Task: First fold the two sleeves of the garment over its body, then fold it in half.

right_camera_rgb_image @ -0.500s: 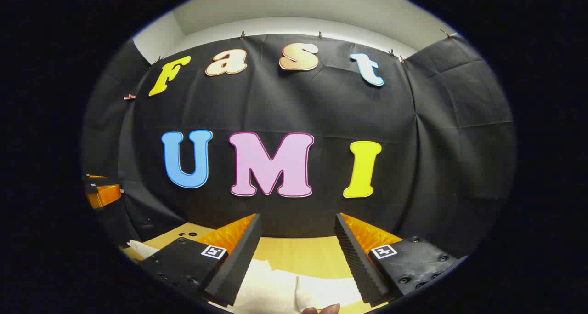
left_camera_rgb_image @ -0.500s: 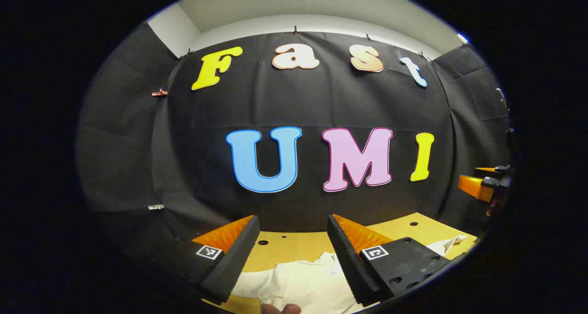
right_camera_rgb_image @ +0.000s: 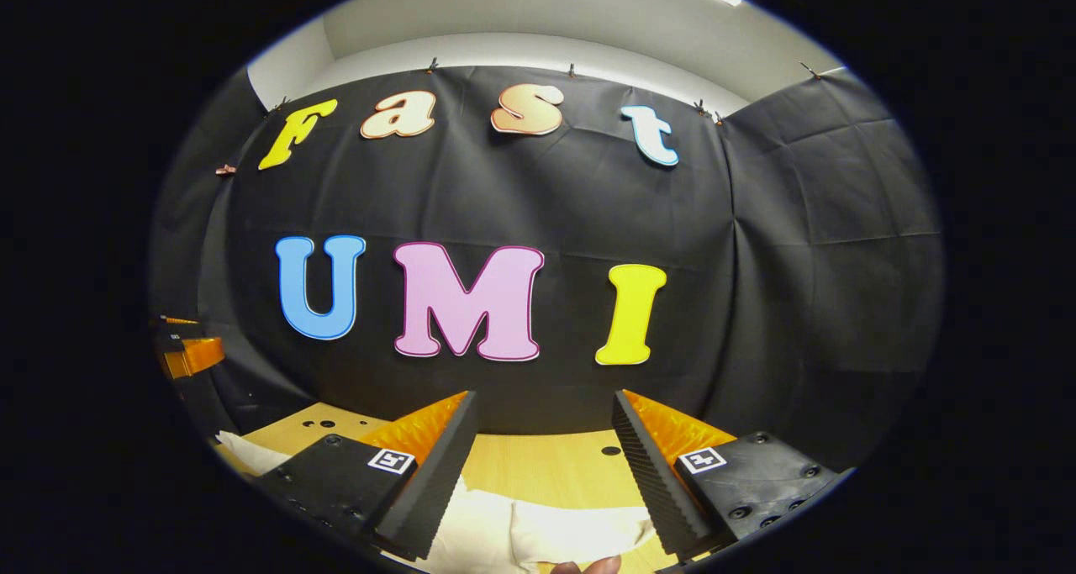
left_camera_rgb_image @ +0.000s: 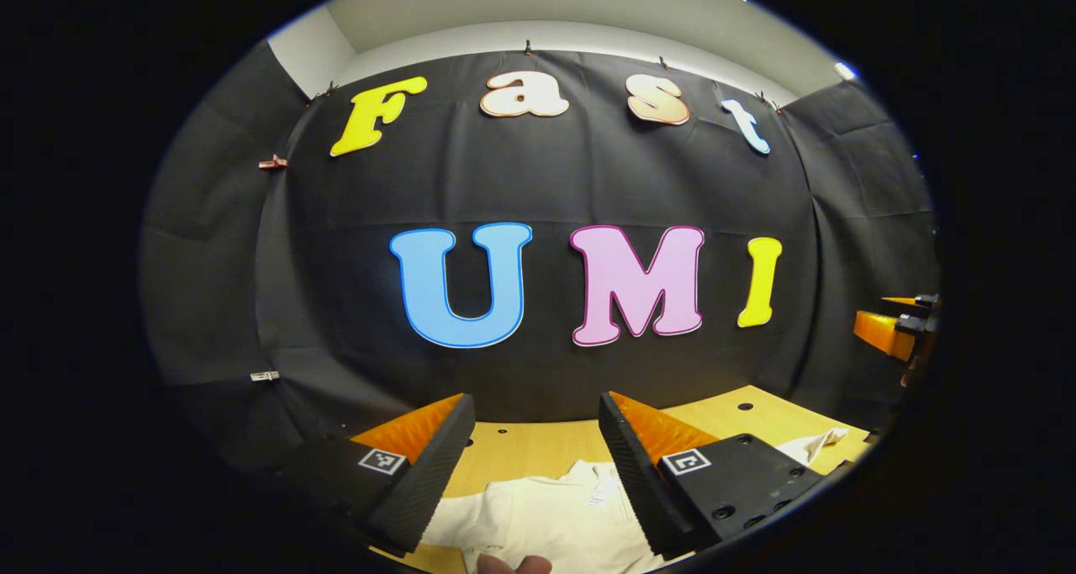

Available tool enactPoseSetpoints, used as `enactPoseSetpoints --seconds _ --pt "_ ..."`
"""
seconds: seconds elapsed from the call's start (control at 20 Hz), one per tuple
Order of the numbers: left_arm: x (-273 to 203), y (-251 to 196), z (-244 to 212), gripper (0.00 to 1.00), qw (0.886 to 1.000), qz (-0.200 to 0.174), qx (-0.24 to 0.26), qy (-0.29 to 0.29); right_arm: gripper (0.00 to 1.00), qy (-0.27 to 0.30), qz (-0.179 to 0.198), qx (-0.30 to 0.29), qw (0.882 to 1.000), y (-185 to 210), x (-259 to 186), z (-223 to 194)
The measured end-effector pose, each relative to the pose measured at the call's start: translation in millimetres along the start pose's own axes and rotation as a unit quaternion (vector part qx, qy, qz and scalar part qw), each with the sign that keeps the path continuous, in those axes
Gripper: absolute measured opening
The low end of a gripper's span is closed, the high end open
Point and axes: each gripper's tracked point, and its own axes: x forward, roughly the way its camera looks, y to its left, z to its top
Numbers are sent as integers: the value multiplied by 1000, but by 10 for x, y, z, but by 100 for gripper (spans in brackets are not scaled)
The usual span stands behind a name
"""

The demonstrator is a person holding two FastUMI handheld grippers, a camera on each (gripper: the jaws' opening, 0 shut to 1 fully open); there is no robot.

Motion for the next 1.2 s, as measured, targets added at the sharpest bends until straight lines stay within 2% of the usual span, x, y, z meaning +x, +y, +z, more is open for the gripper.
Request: enactPoseSetpoints --seconds 0.35,0.5,0.65,0.95,1.2 --pt "-23 -188 -104 95 1000 -11 -1 13 98 28 -28 -29 999 -429 25 -286" --pt "-48 -376 -190 95 999 -27 -1 24 97 66 -52 -44 996 -771 8 -647" --pt "-61 -564 -323 95 998 -39 0 44 97 119 -83 -31 989 -1158 -27 -1117" --pt "-28 -893 -531 95 996 -57 6 74 98 249 -137 -19 959 -1886 -10 -2266" --pt "-11 -1039 -723 95 993 -49 12 106 98 347 -145 15 927 -2354 102 -3156"
